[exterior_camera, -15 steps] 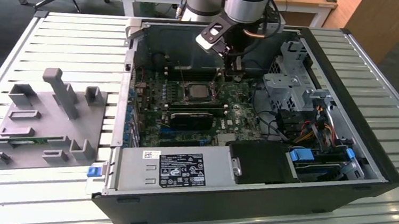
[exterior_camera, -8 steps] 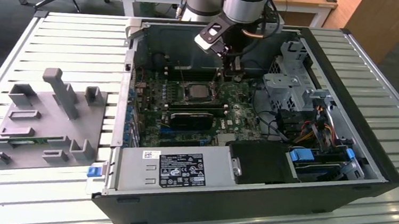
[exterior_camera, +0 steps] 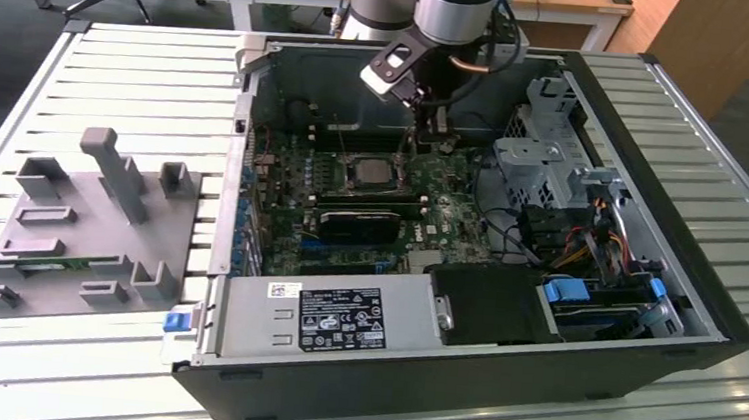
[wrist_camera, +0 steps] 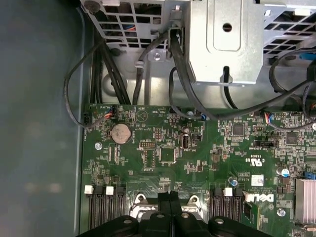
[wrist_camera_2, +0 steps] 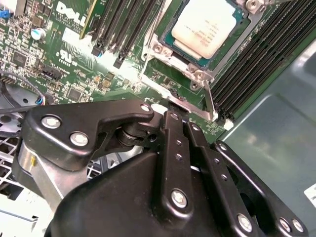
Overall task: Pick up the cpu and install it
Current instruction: 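Close the cpu cover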
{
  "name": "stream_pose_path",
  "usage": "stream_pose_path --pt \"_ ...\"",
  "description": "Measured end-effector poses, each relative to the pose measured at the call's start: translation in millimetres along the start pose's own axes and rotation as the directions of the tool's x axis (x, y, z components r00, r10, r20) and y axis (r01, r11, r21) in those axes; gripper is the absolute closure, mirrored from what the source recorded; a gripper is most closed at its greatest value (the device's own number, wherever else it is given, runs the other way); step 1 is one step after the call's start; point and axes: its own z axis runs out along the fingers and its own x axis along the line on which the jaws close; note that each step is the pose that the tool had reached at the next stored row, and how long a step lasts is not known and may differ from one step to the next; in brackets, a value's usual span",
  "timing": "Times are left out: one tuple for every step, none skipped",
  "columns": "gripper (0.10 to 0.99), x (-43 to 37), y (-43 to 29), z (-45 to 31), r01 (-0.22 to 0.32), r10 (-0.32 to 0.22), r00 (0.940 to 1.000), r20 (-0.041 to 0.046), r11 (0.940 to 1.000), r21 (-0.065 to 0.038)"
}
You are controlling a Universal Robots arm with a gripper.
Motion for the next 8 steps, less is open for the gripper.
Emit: stream_pose_path --pt "0.98 -0.1 -0.9 0.0 0.0 0.0 1.0 0.0002 1.0 0.0" --pt "0.98 -0.2 -2.0 0.0 0.0 0.0 1.0 0.0003 1.0 0.001" --pt "0.98 -0.3 -3.0 0.1 0.0 0.0 1.0 0.0002 1.0 0.001" --pt "0.98 -0.4 -4.0 0.2 0.0 0.0 1.0 0.0003 1.0 0.001" --pt "0.98 -0.5 -4.9 0.2 0.0 0.0 1.0 0.0002 1.0 0.002" --pt "0.98 -0.6 -5.8 0.3 0.0 0.0 1.0 0.0002 1.0 0.002" --pt "0.98 -0.6 -6.7 0.4 0.0 0.0 1.0 0.0002 1.0 0.002" --pt "0.98 -0.6 -7.7 0.5 0.0 0.0 1.0 0.0003 1.0 0.003"
